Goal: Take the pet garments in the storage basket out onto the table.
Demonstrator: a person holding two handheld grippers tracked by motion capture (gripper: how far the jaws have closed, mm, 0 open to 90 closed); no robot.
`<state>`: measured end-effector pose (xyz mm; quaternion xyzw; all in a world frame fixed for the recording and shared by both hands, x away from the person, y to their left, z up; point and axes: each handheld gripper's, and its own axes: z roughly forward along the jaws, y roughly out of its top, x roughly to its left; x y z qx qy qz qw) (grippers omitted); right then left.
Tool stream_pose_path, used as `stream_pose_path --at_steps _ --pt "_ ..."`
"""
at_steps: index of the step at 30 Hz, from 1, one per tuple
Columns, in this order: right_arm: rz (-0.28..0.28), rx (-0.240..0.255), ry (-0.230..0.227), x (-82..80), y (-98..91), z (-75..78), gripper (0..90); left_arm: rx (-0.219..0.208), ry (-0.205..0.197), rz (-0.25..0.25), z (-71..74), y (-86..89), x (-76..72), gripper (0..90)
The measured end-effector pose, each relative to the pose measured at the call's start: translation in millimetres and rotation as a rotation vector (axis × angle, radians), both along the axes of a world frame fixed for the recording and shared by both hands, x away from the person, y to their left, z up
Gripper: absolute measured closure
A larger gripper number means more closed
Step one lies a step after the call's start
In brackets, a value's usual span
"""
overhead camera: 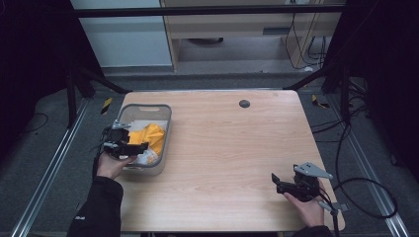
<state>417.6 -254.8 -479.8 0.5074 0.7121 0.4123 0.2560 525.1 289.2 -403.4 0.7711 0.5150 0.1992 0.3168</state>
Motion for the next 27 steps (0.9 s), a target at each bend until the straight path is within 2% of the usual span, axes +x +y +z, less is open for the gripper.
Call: stream_pose_path --at_steps 15,20,27 --pt "0.007 -0.007 0.007 1.0 0.5 -1.1 11.5 0.025 0.032 -0.012 -13.1 -6.4 6.5 26.5" --pt "0.008 -0.006 0.011 1.0 0.7 -1.2 11.5 0.038 0.055 -0.013 -18.2 -7.2 9.9 28.1" --pt "0.013 -0.012 0.014 1.5 1.0 -2.0 11.3 0.035 0.074 -0.01 -23.1 -6.8 11.7 32.7"
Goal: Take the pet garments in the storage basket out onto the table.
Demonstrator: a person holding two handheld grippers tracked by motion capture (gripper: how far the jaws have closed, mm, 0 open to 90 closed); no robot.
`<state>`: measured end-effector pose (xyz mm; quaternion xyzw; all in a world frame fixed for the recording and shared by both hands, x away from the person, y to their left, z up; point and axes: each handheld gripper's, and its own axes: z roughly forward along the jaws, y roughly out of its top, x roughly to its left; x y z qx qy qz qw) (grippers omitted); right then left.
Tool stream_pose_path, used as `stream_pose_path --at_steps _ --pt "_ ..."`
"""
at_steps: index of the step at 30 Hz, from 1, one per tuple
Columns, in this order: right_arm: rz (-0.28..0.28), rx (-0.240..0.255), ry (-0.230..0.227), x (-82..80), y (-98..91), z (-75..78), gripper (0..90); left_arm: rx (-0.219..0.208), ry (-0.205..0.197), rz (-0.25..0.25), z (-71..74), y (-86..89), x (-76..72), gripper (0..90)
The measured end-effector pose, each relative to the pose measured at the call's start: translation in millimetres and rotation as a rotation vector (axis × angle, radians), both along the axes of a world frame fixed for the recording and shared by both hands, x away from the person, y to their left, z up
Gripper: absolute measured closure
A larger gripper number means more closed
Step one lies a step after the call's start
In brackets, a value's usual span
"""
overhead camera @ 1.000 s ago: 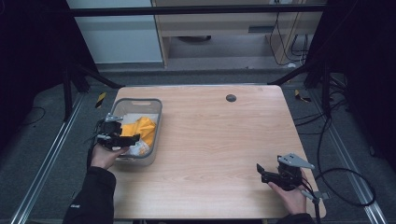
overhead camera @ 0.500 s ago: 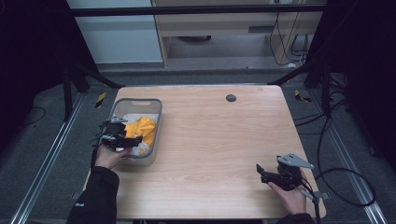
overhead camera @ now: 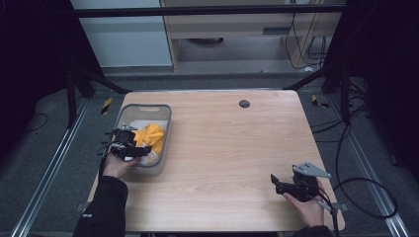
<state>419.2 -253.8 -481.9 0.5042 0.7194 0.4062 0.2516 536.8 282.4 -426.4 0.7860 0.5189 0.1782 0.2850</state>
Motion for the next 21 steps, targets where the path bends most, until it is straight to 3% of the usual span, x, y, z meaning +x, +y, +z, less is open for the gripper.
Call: stream_pose_path --at_steps 21 --pt "0.005 -0.001 0.012 -0.1 0.9 -0.2 11.1 -0.025 0.037 -0.012 -4.9 -2.9 1.4 65.7"
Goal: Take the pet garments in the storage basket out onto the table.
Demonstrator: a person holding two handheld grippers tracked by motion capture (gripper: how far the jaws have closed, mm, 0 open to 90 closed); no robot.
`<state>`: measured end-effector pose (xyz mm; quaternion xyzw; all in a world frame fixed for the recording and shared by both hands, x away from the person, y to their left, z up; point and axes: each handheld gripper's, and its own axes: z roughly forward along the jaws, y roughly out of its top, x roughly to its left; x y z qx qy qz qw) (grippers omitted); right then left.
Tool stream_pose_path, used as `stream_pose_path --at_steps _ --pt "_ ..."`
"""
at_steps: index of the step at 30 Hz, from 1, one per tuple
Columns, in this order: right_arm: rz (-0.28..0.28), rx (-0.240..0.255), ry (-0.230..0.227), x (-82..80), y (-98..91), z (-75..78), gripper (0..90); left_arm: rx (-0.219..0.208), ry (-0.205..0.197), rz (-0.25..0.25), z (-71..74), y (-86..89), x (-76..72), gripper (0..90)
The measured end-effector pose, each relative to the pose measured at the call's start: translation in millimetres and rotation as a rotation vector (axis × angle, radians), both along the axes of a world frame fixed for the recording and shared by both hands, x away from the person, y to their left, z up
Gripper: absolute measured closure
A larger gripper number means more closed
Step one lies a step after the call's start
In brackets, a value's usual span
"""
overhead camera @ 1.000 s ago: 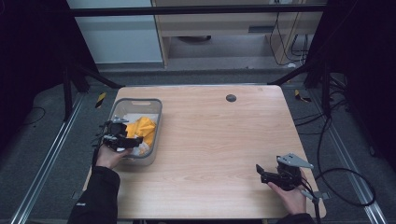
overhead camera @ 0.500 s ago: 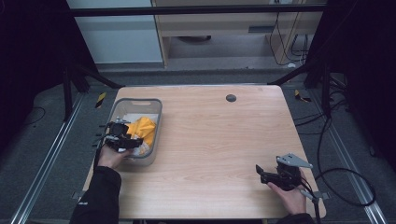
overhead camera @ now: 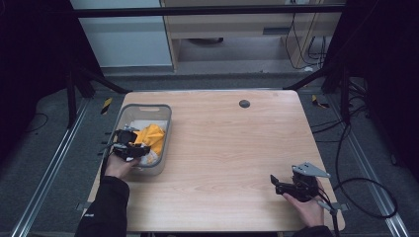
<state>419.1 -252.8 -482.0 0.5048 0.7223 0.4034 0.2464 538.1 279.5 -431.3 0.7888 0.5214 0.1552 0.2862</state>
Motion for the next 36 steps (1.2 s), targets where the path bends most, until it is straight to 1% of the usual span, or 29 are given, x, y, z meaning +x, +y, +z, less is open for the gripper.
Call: stream_pose_path --at_steps 3,5,8,10,13,14,16,17,24,25,29,30,31,33,34,36 --pt "0.002 -0.004 -0.001 0.3 0.1 -0.4 11.1 0.002 -0.002 0.0 -0.1 0.2 -0.4 68.3" --pt "0.002 -0.004 -0.001 0.4 0.2 -0.5 11.1 0.007 -0.008 0.003 0.4 0.2 -0.8 71.8" --pt "0.002 -0.003 -0.001 0.3 0.0 -0.4 11.1 0.011 -0.013 0.006 1.1 0.2 -1.5 74.0" --pt "0.001 -0.001 0.0 0.2 0.1 -0.2 11.1 0.01 -0.025 0.013 2.4 0.5 -2.8 74.9" --pt "0.001 -0.003 -0.002 0.1 0.0 -0.2 11.1 0.015 -0.026 0.012 4.2 2.0 -3.6 75.9" --pt "0.002 -0.007 -0.006 0.0 -0.3 -0.3 11.1 0.01 -0.034 0.016 6.3 3.2 -5.1 76.2" --pt "0.001 0.002 0.0 -0.5 0.1 0.3 11.1 0.01 -0.04 0.015 7.7 4.1 -5.8 76.3" --pt "0.0 0.001 -0.001 -0.5 0.0 0.3 11.1 0.011 -0.053 0.019 11.1 6.0 -7.8 76.4" --pt "0.002 -0.006 -0.007 0.0 -0.3 -0.1 11.1 0.006 -0.081 0.022 20.6 12.0 -13.0 77.0" --pt "0.0 0.002 0.0 -0.5 0.2 0.5 11.1 0.002 -0.088 0.023 22.6 13.5 -14.6 77.0" --pt "0.001 -0.006 -0.005 -0.1 -0.2 -0.1 11.1 -0.006 -0.103 0.026 26.7 16.3 -17.0 77.0" --pt "0.002 -0.008 -0.006 0.0 -0.2 -0.2 11.1 -0.013 -0.108 0.028 28.6 17.5 -17.7 77.0" --pt "0.001 0.0 0.0 -0.5 0.3 0.3 11.1 -0.014 -0.113 0.028 30.5 18.5 -18.2 77.0" --pt "0.0 0.001 0.0 -0.5 0.2 0.4 11.1 -0.015 -0.121 0.029 34.1 20.0 -19.2 77.0" --pt "-0.001 0.001 -0.001 -0.6 0.2 0.4 11.1 -0.02 -0.131 0.03 38.5 21.3 -20.9 77.0" --pt "0.0 0.0 0.0 -0.6 0.2 0.4 11.1 -0.025 -0.141 0.028 43.0 22.0 -22.9 77.0"
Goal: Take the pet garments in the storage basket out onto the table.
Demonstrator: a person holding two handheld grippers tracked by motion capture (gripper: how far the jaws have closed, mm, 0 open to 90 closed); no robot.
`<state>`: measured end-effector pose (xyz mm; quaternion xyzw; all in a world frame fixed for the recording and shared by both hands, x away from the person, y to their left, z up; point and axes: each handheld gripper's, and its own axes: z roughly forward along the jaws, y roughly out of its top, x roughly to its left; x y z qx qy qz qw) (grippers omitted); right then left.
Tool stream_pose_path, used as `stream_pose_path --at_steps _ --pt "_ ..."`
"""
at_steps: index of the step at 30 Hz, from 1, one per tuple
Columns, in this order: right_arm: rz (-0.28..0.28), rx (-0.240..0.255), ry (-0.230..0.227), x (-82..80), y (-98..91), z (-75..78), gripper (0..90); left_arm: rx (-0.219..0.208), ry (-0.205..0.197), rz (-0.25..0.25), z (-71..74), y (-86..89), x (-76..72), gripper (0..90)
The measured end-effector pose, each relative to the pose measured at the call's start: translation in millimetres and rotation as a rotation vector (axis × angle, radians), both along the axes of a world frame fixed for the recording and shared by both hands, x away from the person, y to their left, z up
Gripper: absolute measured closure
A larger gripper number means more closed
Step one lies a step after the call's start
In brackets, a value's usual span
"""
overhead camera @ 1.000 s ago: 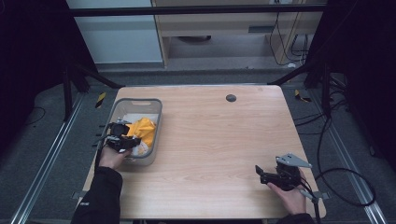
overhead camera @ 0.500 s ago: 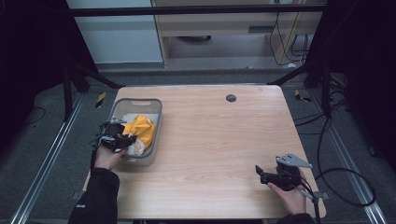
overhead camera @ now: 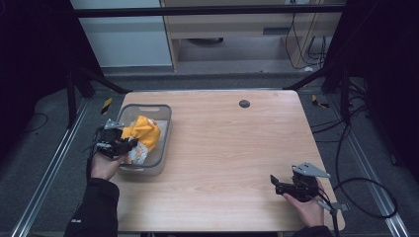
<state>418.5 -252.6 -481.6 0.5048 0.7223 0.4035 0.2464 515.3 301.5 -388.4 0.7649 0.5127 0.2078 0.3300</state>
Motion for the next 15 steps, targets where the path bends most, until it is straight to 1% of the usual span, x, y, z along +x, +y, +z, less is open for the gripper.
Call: stream_pose_path --at_steps 1,2,3,5,8,9,14,15 --pt "0.0 0.0 0.0 0.0 0.0 0.0 11.1 0.0 0.0 0.0 0.0 0.0 0.0 77.0" --pt "0.0 0.0 0.0 0.0 0.0 0.0 11.1 -0.005 -0.016 0.001 4.4 0.7 -2.2 77.0" --pt "0.0 0.0 -0.001 0.0 0.0 0.1 11.1 -0.005 -0.016 0.001 4.4 0.7 -2.2 77.0" --pt "0.0 0.0 -0.002 -0.1 -0.1 0.1 11.1 -0.007 -0.035 0.003 10.5 1.8 -4.6 77.0" --pt "0.001 -0.004 -0.003 0.1 -0.2 -0.2 11.1 -0.009 -0.043 -0.003 13.9 2.5 -5.5 77.0" --pt "0.001 -0.007 -0.005 0.5 -0.2 -0.5 11.1 -0.008 -0.048 -0.01 16.7 2.3 -6.4 77.0" --pt "0.001 -0.008 -0.006 0.6 -0.3 -0.5 11.1 -0.002 -0.059 -0.029 21.7 0.2 -9.2 77.0" --pt "-0.001 0.0 -0.001 0.2 0.0 0.0 11.1 0.0 -0.069 -0.037 24.5 -0.2 -10.4 77.0"
